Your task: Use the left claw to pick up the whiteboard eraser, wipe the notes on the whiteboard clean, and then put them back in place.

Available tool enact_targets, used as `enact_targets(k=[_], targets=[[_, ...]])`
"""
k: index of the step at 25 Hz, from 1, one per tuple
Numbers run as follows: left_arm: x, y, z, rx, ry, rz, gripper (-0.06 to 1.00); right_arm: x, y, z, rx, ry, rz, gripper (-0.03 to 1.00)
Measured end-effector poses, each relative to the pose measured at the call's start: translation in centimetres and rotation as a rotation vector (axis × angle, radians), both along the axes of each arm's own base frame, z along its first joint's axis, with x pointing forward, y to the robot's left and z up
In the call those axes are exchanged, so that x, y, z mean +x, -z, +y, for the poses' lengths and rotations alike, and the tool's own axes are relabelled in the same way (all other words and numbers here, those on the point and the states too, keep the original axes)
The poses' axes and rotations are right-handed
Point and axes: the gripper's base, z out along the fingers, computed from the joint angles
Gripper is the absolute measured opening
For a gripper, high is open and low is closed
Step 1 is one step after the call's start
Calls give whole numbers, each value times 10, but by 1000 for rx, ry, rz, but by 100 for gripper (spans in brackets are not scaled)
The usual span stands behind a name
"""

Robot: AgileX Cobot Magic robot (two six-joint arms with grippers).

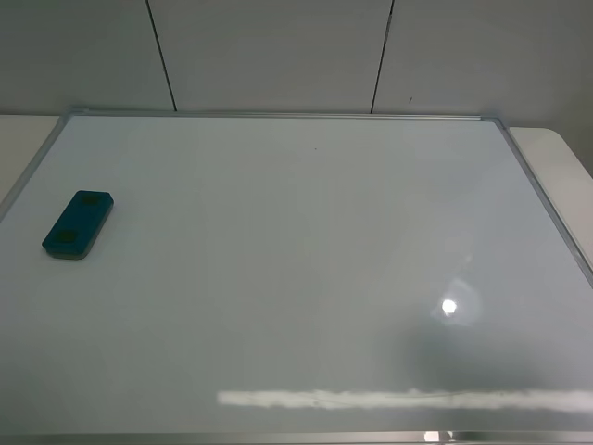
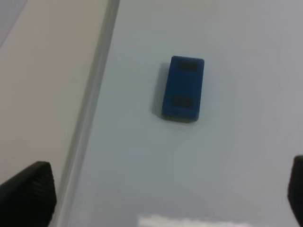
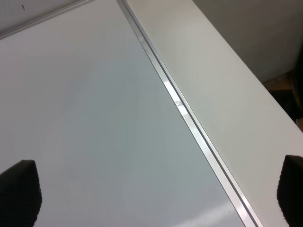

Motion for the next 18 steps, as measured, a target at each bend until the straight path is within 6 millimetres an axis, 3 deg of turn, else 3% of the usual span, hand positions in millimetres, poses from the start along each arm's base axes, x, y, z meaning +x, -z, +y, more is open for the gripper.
enact_targets(k=[3,18], targets=[[5,7,-1,9,8,13,99,0,0,0,0,0,0,99],[6,7,-2,51,50,8,99,0,0,0,0,0,0,99]])
